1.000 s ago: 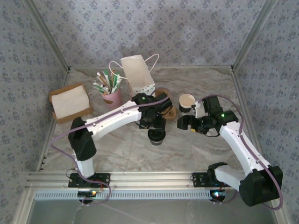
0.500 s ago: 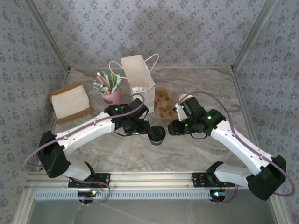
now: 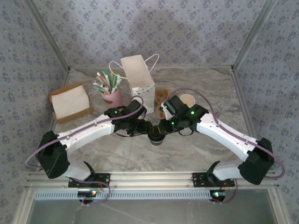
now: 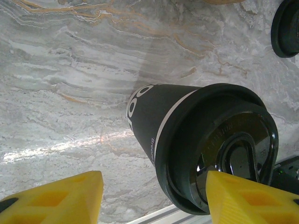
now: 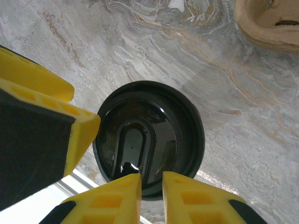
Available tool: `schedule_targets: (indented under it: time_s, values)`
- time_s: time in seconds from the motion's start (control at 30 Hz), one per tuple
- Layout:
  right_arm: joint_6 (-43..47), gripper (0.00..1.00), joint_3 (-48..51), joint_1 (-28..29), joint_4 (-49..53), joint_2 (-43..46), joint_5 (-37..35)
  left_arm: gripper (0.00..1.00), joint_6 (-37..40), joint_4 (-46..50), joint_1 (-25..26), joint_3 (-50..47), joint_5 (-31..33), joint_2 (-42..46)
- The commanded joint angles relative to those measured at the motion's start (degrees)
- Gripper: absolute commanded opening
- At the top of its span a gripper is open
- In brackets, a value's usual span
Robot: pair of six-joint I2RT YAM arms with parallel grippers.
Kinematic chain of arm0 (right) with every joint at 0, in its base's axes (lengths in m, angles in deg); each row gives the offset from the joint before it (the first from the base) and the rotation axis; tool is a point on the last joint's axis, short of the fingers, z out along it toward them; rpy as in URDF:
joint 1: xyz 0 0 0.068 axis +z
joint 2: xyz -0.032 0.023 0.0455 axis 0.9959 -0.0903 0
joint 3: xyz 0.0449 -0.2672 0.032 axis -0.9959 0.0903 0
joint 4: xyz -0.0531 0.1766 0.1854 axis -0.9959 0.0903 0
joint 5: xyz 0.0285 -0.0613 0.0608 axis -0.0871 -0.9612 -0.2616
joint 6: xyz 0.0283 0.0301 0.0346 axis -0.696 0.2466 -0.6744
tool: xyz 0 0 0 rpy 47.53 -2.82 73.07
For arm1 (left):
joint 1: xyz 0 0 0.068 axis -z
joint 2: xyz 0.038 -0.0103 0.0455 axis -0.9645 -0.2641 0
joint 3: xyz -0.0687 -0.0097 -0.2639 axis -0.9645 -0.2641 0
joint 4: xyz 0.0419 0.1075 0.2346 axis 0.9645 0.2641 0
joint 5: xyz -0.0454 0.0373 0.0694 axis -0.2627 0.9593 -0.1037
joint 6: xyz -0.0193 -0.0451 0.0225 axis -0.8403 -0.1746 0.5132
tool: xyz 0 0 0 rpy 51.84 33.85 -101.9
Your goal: Pack the takeout coffee
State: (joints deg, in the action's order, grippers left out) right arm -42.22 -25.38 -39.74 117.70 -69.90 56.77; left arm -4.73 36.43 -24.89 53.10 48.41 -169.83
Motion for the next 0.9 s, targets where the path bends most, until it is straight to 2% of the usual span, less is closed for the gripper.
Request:
schedule_targets:
  time_s: [0.0,0.87]
  values:
    - [-0.53,0.20,-1.96,0.87,0.46,-1.69,-1.35,0.59,0.45,-1.21,-0.44,-0.29,-1.17,0.71]
    - [-0.72,0.18,2.80,2.86,2.25,-4.08,-3.19,0.57,-1.03,-3.07,0.55,-3.42,-1.35,-2.09]
